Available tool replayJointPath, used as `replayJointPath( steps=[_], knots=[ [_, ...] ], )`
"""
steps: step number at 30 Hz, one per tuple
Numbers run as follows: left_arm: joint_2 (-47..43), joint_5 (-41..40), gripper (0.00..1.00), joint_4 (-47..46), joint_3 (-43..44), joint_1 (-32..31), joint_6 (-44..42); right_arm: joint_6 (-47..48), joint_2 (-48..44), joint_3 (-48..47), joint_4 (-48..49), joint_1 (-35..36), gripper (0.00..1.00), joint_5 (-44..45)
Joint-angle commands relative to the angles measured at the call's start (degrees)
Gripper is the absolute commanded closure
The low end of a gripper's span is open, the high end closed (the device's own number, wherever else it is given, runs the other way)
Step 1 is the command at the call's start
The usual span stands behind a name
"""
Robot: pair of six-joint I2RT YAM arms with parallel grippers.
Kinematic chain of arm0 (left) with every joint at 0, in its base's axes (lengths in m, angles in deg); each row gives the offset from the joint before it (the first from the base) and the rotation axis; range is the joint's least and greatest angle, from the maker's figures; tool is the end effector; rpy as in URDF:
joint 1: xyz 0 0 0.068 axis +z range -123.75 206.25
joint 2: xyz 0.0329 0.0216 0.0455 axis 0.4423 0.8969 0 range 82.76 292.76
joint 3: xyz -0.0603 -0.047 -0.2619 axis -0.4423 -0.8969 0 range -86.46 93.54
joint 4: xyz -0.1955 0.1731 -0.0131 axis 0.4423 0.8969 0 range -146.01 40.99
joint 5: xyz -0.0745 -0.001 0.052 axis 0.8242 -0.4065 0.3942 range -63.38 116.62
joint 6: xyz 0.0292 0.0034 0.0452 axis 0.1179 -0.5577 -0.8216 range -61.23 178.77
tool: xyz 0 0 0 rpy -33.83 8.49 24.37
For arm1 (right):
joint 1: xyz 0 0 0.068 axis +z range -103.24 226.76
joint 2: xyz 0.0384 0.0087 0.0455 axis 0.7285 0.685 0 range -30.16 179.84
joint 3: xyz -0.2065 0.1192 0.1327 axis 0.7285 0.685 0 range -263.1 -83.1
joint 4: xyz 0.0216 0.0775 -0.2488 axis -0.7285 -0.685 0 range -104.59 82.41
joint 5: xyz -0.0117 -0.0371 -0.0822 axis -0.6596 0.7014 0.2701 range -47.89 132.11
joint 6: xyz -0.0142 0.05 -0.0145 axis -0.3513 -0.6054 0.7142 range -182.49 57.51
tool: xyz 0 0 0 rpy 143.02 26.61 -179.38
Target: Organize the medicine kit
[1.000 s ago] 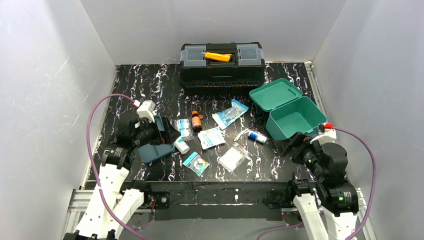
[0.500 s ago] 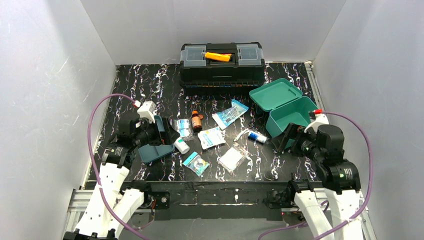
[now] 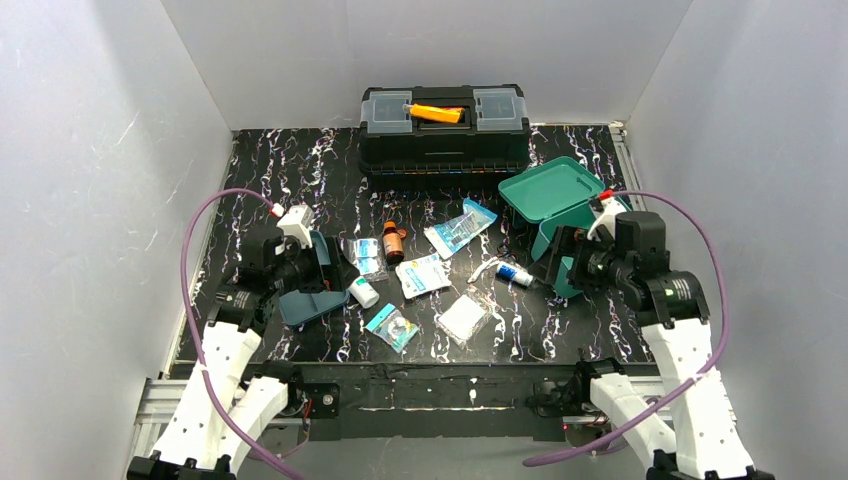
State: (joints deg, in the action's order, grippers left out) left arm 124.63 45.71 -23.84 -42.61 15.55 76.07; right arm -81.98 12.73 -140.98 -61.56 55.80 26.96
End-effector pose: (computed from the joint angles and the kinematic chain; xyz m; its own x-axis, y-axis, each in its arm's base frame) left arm 0.1542 -0.0409 0.3040 -0.6064 -0.1715 -0.7765 0.2858 0.8642 -0.4140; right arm 0.1289 0.0300 0.3464 -0.7032 0.2142 -0.6779 -0.1249 0.9015 0.4144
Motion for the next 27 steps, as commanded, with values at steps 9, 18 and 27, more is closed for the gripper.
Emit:
replayJointPath(
  steps=[9, 18, 27],
  knots=[
    [0.16, -0.66, 0.01, 0.87, -0.11, 0.08, -0.69, -2.30, 13.87, -7.58, 3.42, 13.87, 0.04, 7.40],
    [-0.26, -2.28, 0.01, 1.53, 0.08, 0.07, -0.60, -8.66, 23.87, -9.07, 10.24, 22.56, 0.14, 7.95],
    [-1.01, -4.88, 0.01, 2.43, 0.44, 0.06, -0.42, -12.25, 41.19, -15.82, 12.56, 30.07, 0.27, 11.56]
  ],
)
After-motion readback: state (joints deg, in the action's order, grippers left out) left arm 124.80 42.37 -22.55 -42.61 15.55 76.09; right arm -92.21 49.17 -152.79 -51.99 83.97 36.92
